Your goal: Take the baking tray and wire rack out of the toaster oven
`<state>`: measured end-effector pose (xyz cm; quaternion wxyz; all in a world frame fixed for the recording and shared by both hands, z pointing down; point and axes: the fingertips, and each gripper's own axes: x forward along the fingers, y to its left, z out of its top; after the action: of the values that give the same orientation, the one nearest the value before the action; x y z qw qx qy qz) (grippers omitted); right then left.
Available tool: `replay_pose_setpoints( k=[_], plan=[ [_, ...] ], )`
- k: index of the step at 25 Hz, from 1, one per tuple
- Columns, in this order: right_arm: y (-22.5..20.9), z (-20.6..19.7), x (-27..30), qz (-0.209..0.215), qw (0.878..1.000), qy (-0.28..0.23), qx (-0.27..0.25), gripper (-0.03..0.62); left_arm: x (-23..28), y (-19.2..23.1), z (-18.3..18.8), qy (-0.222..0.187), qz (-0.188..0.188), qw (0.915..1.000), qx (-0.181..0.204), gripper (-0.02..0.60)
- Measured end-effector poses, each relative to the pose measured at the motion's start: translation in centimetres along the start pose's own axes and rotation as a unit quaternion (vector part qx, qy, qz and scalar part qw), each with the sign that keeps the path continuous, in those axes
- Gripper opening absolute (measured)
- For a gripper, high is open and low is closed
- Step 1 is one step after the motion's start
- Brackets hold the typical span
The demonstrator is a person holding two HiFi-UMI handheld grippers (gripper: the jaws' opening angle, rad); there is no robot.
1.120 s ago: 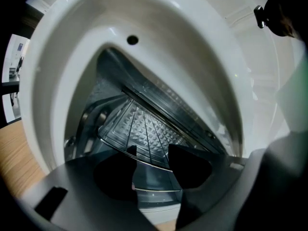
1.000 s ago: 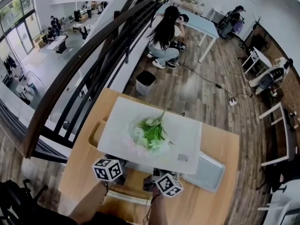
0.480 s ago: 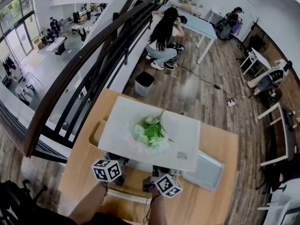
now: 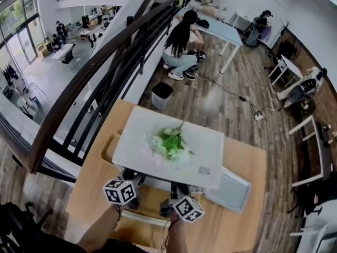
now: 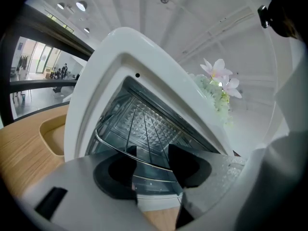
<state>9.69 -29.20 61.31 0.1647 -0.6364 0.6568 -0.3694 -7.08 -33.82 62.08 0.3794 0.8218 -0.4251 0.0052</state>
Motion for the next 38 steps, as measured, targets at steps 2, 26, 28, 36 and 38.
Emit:
replay_pose_setpoints(
  k=[2,26,28,36,38],
  plan=[
    [0.3,-0.2,-0.2,0.006,1.0,-0.001,0.002,0.127,-0.3,0.0,-0.2,0.0,0.0,1.0,-0.001,0.204],
    [1.2,-2.3,-4.9,-0.007,1.0,0.005,0.005,0.126,-4.9,-1.1,-2.0,-0.002,-0.004,1.0,0.004,0.204],
    [1.4,-2.4,-5.3,-0.003,1.0,0.004,0.003,0.126,-5.3,-1.3,-2.1,-0.004,-0.004,1.0,0.006,0.204],
    [1.7,-2.9,-6.8,-0.006,1.0,0.002,0.003,0.124,-6.7,-1.7,-2.7,-0.008,-0.005,0.9999,0.006,0.204],
    [1.8,-2.9,-7.2,-0.002,1.0,-0.001,-0.005,0.123,-7.1,-1.8,-2.9,-0.007,-0.006,0.9999,0.006,0.204]
  ],
)
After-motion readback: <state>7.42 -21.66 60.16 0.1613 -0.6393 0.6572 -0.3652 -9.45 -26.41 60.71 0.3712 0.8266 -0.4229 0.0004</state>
